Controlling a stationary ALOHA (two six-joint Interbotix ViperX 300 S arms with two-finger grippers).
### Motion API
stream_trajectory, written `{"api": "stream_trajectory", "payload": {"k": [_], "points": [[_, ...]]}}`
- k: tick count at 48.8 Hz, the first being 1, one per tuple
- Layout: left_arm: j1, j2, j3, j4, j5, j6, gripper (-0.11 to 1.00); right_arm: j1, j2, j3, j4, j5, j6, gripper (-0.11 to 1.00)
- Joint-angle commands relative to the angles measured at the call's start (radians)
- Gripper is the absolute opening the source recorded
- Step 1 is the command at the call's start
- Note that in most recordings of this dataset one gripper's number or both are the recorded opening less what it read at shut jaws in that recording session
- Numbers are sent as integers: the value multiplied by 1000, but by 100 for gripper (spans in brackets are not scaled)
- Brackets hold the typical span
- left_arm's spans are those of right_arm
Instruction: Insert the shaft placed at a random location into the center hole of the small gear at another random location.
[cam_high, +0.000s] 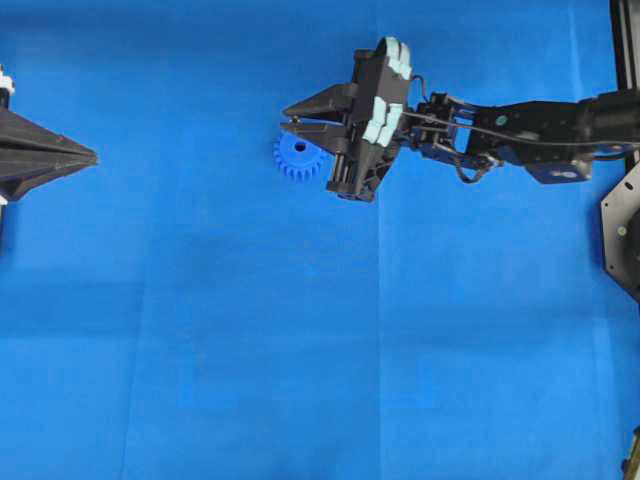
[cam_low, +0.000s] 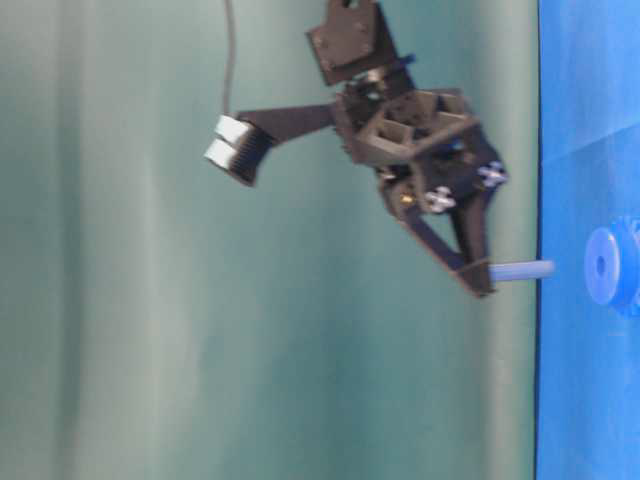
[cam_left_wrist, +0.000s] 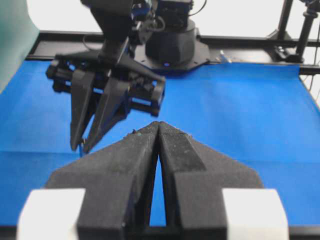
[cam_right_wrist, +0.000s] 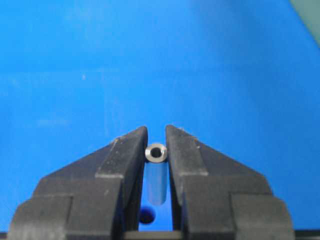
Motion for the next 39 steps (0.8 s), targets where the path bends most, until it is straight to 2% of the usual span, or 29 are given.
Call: {"api": "stream_trajectory", "payload": {"k": [1,9,25,39], "points": [[2,5,-9,2,-3,-2,0,3,11,-11,15,-29,3,3],[2,3,-9,3,-3,-2,0,3,57,-6,46,-57,3,3],[2,5,-6,3,-3,-2,0,3,61,-6,49,-61,3,3],[2,3,-6,2,-2,-2,0,3,-31,-3,43,-55,-11,3]]}}
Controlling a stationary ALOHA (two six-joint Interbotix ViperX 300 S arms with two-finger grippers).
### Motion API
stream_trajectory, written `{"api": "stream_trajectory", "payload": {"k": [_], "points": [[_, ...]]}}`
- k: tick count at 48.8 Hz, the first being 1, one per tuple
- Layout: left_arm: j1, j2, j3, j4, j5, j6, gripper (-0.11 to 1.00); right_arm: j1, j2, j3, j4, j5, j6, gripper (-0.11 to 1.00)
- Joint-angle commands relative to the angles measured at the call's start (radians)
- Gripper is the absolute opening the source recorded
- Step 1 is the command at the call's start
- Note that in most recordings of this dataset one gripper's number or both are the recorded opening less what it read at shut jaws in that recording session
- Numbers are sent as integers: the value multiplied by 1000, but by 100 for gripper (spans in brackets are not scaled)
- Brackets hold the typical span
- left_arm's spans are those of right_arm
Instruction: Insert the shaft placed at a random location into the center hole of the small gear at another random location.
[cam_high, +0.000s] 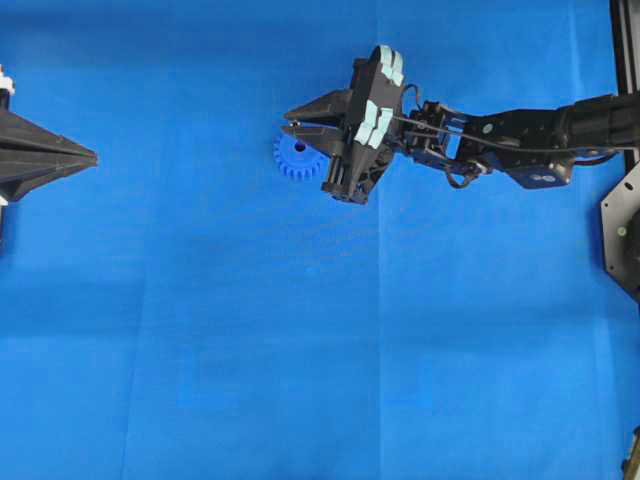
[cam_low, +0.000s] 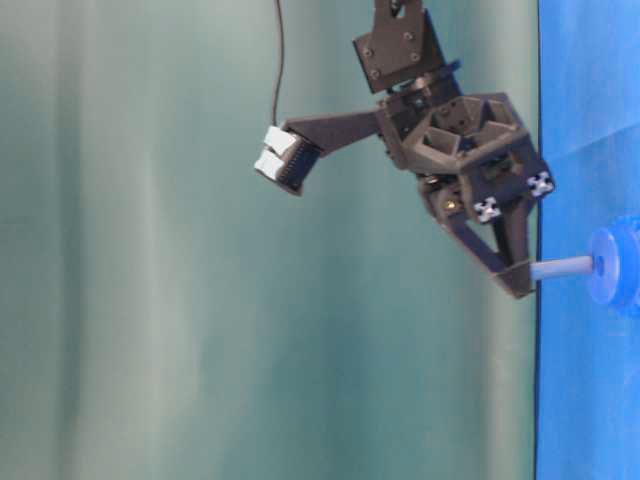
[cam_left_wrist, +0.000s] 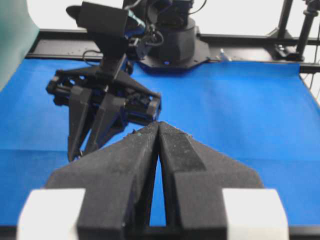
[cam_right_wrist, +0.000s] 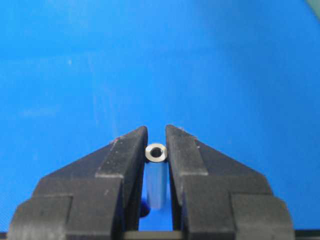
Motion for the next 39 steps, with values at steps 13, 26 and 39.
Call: {"api": "stream_trajectory", "payload": {"k": [13,26,39], "points": [[3,3,-11,3,-3,-2,0,9,-110,-2,-9,6,-3,3],[3,3,-11,3,-3,-2,0,21,-69,0,-5,12,6,3],[3,3,-11,2,-5,-2,0,23,-2,0,9,-26,9,3]]}}
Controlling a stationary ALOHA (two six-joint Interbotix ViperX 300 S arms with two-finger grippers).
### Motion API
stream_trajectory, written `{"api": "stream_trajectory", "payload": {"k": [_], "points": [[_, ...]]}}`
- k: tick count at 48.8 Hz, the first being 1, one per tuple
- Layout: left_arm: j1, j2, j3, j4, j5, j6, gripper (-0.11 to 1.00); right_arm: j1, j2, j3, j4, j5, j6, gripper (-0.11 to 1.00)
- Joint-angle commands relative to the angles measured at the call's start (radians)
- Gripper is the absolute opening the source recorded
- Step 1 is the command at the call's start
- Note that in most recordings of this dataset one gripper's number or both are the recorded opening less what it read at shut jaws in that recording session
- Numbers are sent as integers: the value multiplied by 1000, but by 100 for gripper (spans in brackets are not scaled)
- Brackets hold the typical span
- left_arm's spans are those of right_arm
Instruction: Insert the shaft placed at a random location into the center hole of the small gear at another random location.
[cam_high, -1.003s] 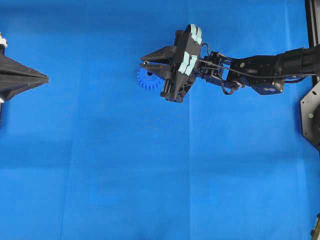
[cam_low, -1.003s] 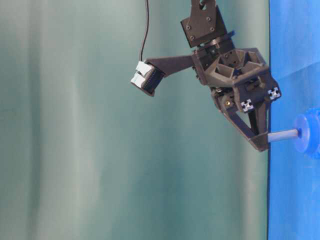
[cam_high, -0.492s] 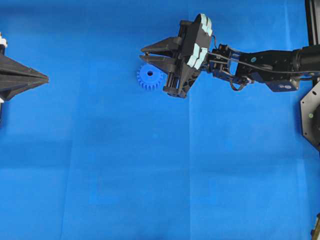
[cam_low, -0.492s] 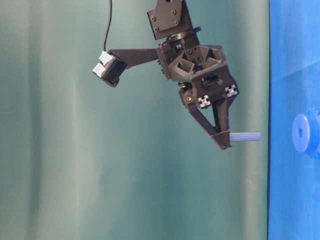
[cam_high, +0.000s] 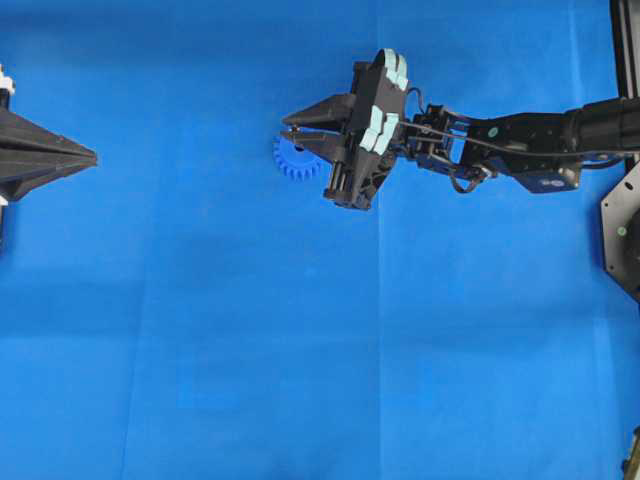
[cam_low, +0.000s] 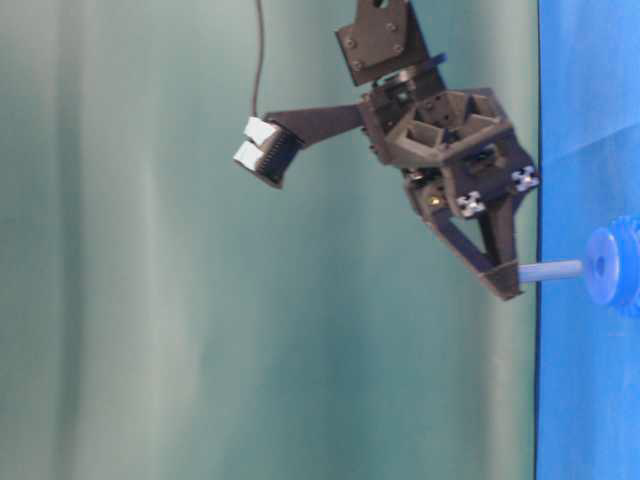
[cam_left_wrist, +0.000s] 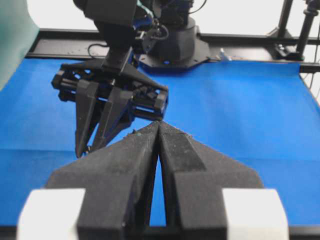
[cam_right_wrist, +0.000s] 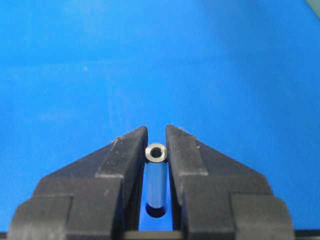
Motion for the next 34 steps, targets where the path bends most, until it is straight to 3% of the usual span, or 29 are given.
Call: {"api": "stream_trajectory", "payload": {"k": [1,34], "points": [[3,3,-11,0,-6,-2,0,2,3,-6,11,-26,0,3],[3,5,-11,0,-5,-2,0,-2,86,-6,26,-49,2,3]]}}
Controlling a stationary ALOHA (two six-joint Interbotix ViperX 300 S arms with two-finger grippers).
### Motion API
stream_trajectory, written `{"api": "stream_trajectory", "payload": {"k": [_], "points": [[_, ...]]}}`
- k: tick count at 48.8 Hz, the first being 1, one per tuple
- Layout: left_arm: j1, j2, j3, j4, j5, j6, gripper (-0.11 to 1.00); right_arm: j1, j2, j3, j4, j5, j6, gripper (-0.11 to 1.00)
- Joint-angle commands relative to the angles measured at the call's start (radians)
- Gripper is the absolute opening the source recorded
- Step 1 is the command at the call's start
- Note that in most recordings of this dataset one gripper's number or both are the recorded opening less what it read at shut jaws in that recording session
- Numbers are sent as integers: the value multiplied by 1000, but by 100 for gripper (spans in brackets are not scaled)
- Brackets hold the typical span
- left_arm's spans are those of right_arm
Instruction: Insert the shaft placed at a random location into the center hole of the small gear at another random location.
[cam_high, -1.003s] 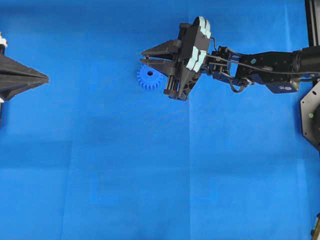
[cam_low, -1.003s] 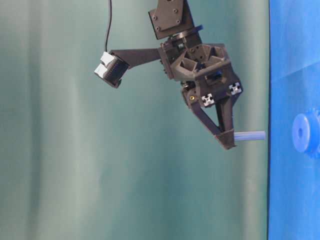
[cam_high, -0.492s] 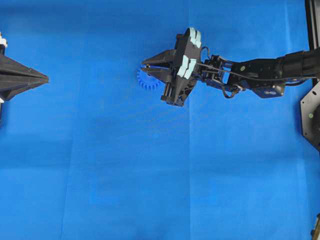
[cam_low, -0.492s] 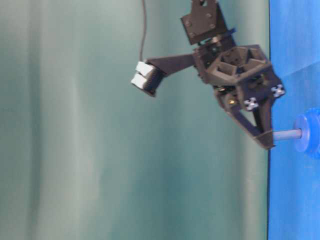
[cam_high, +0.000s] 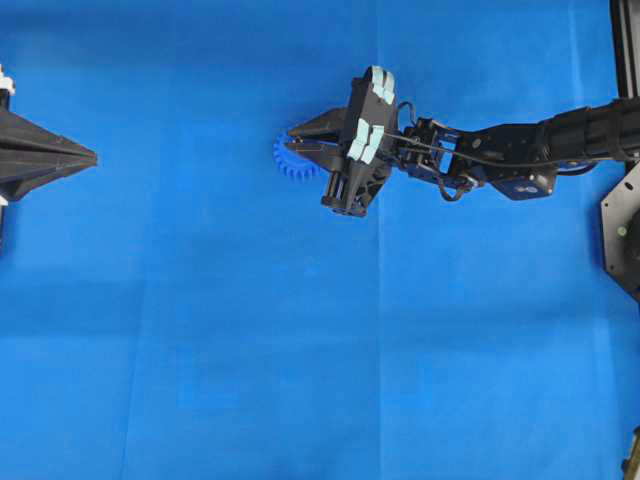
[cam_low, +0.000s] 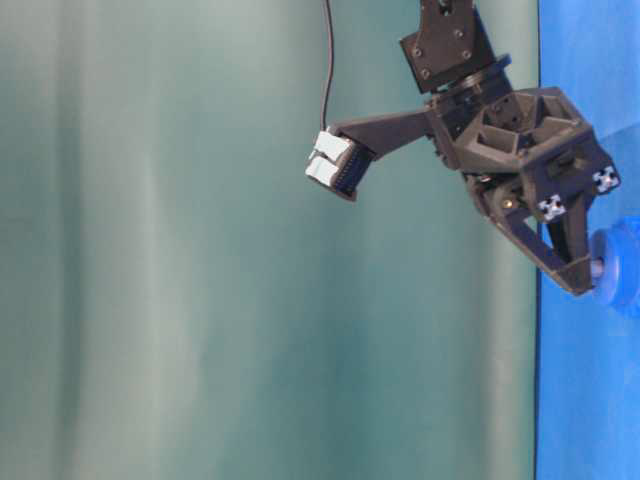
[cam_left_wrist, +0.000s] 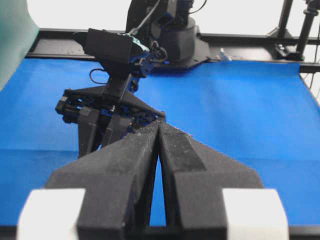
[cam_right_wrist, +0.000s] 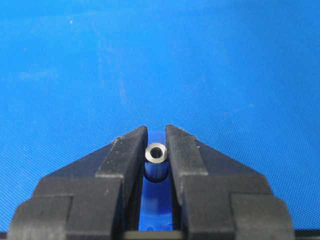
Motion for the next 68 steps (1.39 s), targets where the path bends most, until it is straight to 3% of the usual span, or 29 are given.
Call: {"api": "stream_trajectory", "payload": {"k": [1,32,36,49,57,68], "points": [[2,5,-11,0,-5,-2,0,-3,-17,-8,2,-8,-2,3],[0,3,-8,0,-5,-2,0,-2,-17,-18,0,37,-3,4],[2,5,-8,2,-5,-2,0,-2,-23,-18,0,51,-3,14],[2,5,-8,2,2,-2,0,-2,-80,-17,0,89,-8,85],[2,3,-8,0,2,-2,0,-2,-144,-11,-3,112,-15,77],[2,5,-8,0,2,-2,0,-2,-244,-11,-6,187,-20,77]]}}
